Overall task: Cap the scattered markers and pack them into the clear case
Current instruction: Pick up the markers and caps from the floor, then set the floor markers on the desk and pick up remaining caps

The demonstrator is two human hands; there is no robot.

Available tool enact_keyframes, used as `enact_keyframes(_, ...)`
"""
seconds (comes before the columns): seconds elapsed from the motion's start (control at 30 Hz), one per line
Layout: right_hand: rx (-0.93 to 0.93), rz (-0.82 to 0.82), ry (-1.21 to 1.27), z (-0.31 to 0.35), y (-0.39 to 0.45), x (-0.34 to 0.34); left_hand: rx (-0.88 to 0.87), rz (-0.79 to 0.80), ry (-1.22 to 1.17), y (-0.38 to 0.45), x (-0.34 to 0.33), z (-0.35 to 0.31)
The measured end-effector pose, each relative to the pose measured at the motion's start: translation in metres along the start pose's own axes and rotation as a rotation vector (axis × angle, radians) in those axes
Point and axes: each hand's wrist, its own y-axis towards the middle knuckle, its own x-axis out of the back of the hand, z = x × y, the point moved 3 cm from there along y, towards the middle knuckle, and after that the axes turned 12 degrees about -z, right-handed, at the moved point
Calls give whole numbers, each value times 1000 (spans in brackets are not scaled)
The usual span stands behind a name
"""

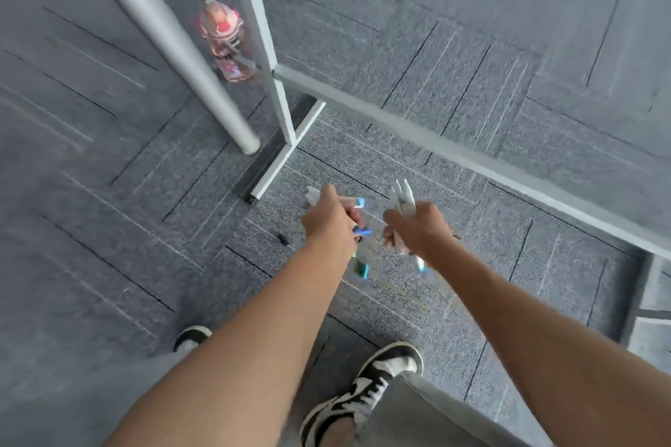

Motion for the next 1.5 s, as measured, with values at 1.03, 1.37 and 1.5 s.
enact_keyframes(1.03,810,389,666,462,-471,-107,-1246,-25,-529,-308,479,-324)
enact_keyframes(1.37,1026,202,468,539,-479,-201,-1361,-277,-493,-253,539,-401)
enact_keyframes(1.5,1030,143,417,553,-457,-212,-1345,-307,-413,-226,527,-415)
